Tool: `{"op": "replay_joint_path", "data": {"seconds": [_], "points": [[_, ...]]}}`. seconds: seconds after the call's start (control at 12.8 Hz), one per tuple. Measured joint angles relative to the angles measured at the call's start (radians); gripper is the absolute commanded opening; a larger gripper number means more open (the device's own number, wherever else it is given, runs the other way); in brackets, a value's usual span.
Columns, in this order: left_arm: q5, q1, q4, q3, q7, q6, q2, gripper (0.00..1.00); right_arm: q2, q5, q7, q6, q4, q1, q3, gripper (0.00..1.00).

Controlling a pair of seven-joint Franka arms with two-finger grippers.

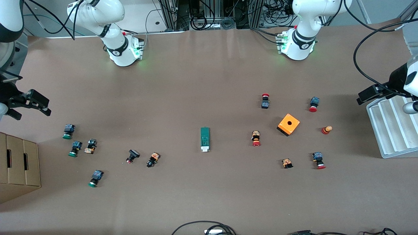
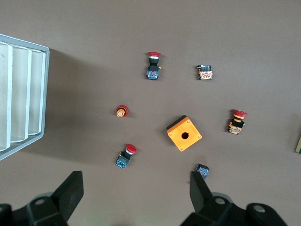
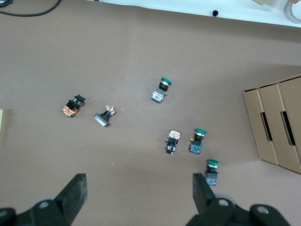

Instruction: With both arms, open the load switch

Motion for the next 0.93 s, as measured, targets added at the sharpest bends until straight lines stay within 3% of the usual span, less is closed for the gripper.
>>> {"op": "replay_joint_path", "data": {"seconds": [0.93], "points": [[0.000, 0.009, 0.000, -0.001, 0.000, 0.001, 0.000, 1.00, 0.000, 0.000, -0.010, 0.011, -0.002, 0.000, 0.001, 1.00]]}}
